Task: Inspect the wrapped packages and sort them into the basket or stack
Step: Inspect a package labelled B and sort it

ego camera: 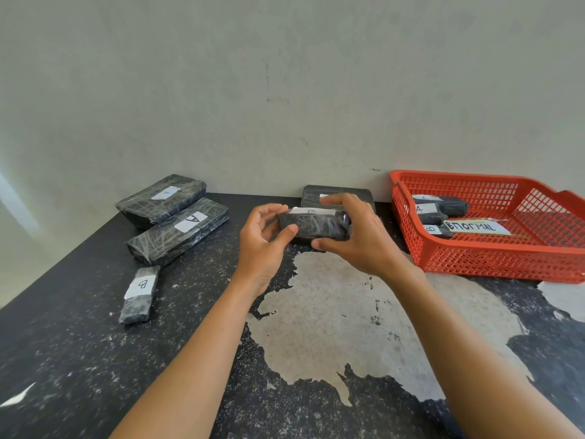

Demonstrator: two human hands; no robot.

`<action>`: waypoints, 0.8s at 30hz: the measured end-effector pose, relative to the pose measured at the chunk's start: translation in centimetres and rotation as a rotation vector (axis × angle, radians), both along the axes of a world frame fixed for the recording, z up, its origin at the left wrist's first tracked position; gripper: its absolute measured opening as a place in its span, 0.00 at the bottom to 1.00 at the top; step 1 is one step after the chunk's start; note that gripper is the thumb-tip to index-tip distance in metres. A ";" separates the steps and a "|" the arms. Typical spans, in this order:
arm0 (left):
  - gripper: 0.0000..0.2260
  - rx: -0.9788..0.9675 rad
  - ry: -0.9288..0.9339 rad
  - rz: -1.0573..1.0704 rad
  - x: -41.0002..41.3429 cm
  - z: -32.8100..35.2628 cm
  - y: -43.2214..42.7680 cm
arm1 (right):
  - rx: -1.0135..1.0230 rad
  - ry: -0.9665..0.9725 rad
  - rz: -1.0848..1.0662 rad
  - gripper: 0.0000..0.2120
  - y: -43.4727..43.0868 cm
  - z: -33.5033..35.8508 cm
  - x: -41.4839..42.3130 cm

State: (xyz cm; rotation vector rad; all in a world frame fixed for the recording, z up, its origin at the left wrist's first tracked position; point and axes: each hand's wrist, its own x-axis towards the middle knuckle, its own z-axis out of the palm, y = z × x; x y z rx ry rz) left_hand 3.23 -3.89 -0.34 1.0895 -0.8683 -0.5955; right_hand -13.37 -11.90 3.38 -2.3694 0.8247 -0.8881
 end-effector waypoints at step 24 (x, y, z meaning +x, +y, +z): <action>0.19 0.011 0.324 -0.358 0.9 0.8 0.6 | -0.065 0.162 0.189 0.17 -1.9 -0.9 -0.9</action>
